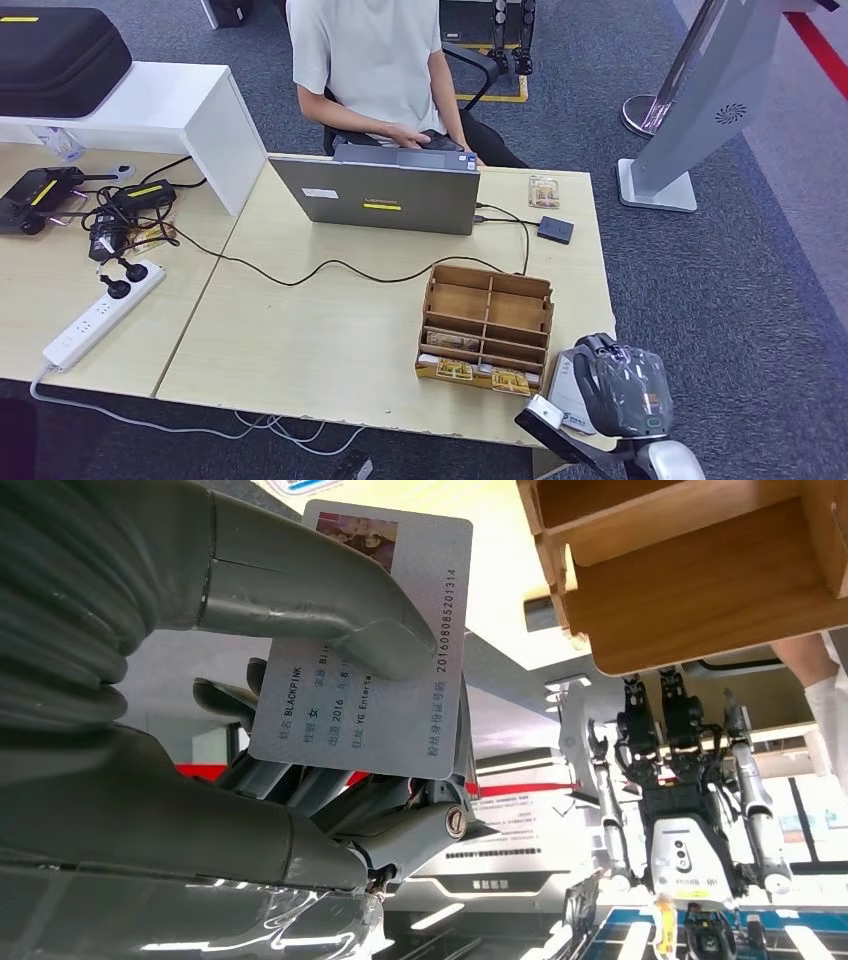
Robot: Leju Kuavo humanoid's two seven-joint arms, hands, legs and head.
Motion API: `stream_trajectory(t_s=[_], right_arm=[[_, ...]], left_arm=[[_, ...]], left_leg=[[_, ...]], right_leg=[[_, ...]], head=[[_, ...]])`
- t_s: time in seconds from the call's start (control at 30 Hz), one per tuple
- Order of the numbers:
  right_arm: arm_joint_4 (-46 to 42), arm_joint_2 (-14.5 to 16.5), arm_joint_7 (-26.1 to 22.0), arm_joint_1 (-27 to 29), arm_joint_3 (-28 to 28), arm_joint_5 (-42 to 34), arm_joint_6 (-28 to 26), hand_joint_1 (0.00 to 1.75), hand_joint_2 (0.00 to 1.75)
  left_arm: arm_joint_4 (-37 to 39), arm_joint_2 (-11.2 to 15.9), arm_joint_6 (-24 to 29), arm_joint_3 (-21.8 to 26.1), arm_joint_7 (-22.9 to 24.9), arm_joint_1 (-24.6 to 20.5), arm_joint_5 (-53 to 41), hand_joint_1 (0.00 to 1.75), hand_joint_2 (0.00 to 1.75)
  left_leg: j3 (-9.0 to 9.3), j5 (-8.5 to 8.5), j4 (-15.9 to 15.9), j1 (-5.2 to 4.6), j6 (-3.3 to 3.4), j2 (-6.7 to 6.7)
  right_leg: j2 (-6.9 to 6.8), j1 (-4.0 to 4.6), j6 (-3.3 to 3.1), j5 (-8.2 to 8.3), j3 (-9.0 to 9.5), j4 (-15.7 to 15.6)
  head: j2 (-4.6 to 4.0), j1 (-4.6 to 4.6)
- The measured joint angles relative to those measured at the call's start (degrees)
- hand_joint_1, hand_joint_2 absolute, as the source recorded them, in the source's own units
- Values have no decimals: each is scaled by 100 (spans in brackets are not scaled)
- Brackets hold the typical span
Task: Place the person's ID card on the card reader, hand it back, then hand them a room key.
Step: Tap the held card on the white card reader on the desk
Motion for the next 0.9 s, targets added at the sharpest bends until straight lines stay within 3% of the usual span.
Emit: stream_trajectory(t_s=[0.9], right_arm=[[650, 414, -119, 288, -393, -102, 126, 175, 175]], left_arm=[[0, 38, 29, -17, 2, -1, 179, 0, 175]], left_leg=[[0, 0, 0, 0, 0, 2]], right_leg=[[1, 0, 0, 0, 0, 0]], head=[[0, 0]])
